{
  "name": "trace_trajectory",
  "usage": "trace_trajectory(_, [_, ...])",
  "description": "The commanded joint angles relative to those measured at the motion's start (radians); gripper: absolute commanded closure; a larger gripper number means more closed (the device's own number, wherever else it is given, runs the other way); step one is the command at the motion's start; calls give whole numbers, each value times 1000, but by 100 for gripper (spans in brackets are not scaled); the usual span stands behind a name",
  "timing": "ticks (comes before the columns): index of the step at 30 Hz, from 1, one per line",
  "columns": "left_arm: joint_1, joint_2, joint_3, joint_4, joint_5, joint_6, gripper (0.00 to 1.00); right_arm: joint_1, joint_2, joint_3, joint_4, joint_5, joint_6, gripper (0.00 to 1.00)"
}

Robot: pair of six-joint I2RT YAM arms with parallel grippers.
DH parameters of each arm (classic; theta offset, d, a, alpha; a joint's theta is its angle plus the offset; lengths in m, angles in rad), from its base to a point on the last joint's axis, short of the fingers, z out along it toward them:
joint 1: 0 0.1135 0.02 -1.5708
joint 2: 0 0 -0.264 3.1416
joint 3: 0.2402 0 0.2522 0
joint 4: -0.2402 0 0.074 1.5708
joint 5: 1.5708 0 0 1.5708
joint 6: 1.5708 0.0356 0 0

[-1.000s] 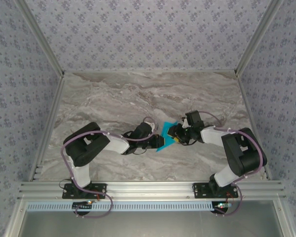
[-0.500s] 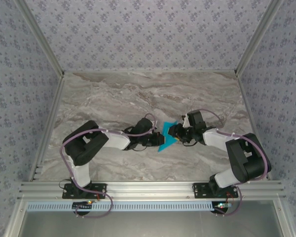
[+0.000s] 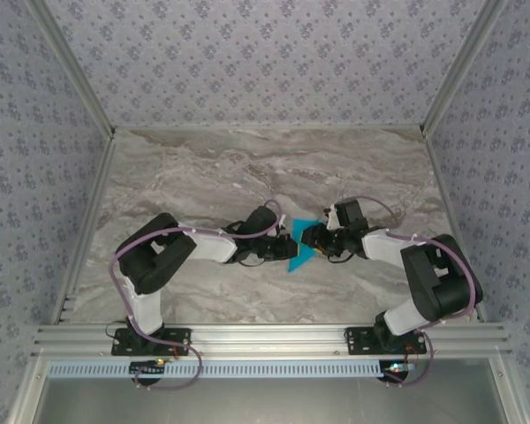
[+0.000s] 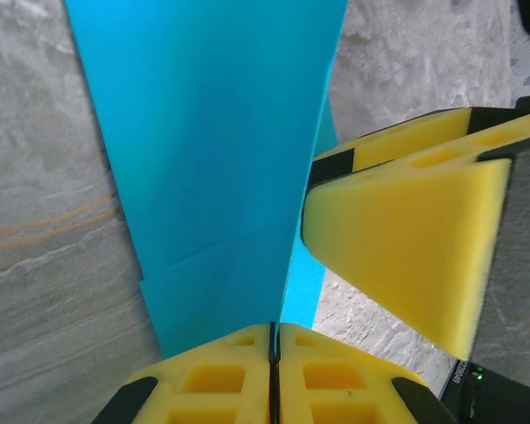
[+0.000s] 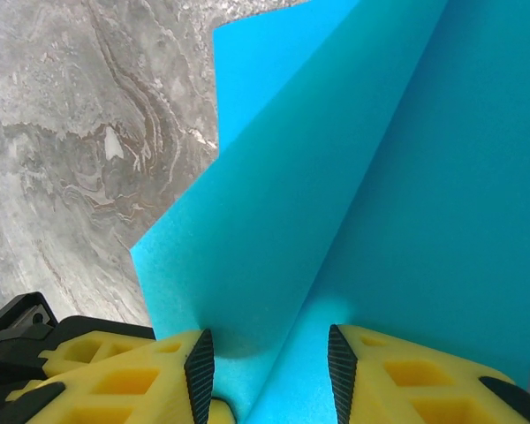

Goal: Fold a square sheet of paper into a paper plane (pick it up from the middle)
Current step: Fourth fold the wing at the center of the table.

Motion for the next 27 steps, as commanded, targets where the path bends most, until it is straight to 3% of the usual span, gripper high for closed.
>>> trace_trajectory(1, [5,20,25,-23,29,8,91,-3,23,29,-5,-23,-31,57])
trace_trajectory(8, [8,27,30,-22,37,5,89,-3,62,47,-31,-9,-33,57])
trace_trajectory(19, [15,-39,-4,-44,50,21,67,2,93,66,-115,49,-36,57])
trace_trajectory(27, [36,-163,-73,-98,-22,39,63,8,110,82,-166,71,-58,57])
